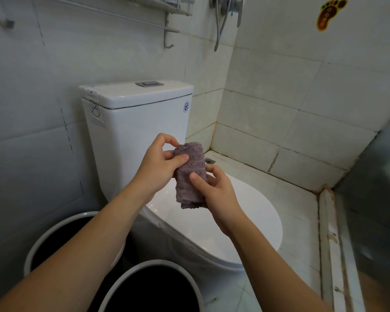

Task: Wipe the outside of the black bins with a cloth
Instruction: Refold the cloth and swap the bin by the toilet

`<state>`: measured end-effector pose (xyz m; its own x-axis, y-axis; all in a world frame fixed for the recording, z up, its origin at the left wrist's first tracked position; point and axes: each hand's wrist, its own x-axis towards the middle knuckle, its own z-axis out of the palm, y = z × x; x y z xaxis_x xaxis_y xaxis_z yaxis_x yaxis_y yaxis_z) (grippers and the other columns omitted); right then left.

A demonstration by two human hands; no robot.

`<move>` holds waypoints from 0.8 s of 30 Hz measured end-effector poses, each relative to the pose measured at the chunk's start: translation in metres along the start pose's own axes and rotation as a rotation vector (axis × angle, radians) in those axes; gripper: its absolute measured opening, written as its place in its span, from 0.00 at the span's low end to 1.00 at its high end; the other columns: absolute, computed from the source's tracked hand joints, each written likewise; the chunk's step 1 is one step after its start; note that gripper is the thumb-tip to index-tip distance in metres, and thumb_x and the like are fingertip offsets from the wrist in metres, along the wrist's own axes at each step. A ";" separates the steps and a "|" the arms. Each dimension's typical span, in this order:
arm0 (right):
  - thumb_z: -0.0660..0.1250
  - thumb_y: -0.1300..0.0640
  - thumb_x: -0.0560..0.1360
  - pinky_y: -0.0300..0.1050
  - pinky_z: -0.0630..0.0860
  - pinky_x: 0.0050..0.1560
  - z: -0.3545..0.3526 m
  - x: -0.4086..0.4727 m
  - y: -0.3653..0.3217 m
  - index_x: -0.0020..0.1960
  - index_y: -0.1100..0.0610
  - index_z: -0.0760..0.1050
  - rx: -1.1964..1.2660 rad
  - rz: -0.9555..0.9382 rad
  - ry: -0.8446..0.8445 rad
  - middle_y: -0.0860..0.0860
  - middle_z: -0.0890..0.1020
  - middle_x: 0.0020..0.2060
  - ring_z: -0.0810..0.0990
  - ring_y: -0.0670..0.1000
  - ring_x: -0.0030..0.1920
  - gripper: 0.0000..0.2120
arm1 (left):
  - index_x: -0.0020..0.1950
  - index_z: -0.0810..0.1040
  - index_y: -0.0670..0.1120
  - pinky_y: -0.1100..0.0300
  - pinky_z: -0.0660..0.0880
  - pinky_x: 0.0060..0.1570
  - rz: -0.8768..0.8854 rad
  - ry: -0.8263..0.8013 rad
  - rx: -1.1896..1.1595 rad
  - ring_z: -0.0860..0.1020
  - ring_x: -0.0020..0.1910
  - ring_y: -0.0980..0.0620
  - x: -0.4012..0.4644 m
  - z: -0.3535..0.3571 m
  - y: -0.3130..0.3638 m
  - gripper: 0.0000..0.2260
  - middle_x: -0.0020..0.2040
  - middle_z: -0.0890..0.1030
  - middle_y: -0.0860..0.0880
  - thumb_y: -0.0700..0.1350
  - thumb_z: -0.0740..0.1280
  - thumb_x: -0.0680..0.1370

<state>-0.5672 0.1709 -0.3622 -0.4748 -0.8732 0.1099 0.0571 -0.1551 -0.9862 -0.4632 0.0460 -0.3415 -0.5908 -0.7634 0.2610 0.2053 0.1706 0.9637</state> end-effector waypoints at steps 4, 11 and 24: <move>0.69 0.55 0.76 0.48 0.76 0.35 -0.002 -0.002 -0.005 0.60 0.52 0.77 0.021 -0.040 -0.032 0.58 0.84 0.48 0.83 0.57 0.41 0.13 | 0.45 0.73 0.57 0.60 0.77 0.37 0.082 -0.031 0.139 0.80 0.35 0.52 -0.001 -0.001 -0.003 0.11 0.40 0.85 0.45 0.41 0.70 0.78; 0.57 0.43 0.81 0.74 0.68 0.63 0.001 -0.003 -0.004 0.71 0.57 0.70 0.437 0.211 -0.301 0.63 0.77 0.64 0.79 0.68 0.59 0.24 | 0.45 0.75 0.57 0.65 0.76 0.35 0.077 -0.132 0.123 0.80 0.32 0.55 -0.005 -0.009 -0.006 0.11 0.39 0.85 0.49 0.41 0.71 0.78; 0.63 0.50 0.80 0.43 0.76 0.32 0.056 0.006 0.067 0.58 0.40 0.70 -0.089 0.201 0.005 0.56 0.82 0.53 0.83 0.54 0.46 0.08 | 0.53 0.79 0.51 0.55 0.76 0.57 -0.455 -0.185 0.888 0.81 0.51 0.51 -0.051 -0.149 -0.109 0.11 0.51 0.83 0.49 0.53 0.74 0.74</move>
<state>-0.5173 0.1292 -0.4211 -0.4657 -0.8803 -0.0906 0.0732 0.0637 -0.9953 -0.3390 -0.0271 -0.4679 -0.5955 -0.7756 -0.2092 -0.6790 0.3467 0.6471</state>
